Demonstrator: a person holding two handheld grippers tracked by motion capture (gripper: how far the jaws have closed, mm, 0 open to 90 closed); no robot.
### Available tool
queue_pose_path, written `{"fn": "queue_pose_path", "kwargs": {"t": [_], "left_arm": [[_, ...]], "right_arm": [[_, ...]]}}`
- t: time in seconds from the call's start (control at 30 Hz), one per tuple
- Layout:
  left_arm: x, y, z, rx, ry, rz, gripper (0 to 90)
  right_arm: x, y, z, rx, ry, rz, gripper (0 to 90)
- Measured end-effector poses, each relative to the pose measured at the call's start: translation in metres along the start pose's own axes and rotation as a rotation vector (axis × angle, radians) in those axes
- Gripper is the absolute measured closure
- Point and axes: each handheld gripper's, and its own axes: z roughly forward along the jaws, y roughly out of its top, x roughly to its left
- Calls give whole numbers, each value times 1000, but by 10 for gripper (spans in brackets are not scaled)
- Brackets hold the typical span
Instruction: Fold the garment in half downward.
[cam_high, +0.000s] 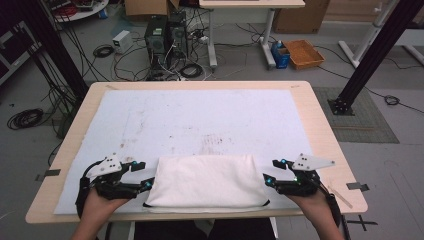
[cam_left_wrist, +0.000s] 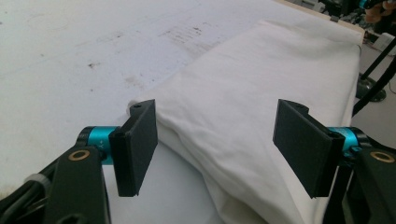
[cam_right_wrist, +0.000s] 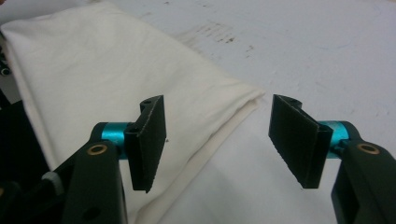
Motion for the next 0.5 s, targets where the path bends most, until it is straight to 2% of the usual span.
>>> {"fn": "queue_pose_path", "kwargs": {"t": [0.17, 0.23, 0.4, 0.5], "left_arm": [[13, 6, 20, 23, 11, -16, 277], [20, 7, 27, 39, 18, -37, 276], [38, 6, 43, 69, 64, -91, 271], [45, 4, 48, 88, 86, -93, 271]], "right_arm": [[-12, 12, 17, -1, 3, 4, 361], [-17, 16, 25, 3, 9, 3, 360], [-30, 22, 43, 23, 9, 4, 360], [-38, 24, 53, 37, 2, 11, 358]]}}
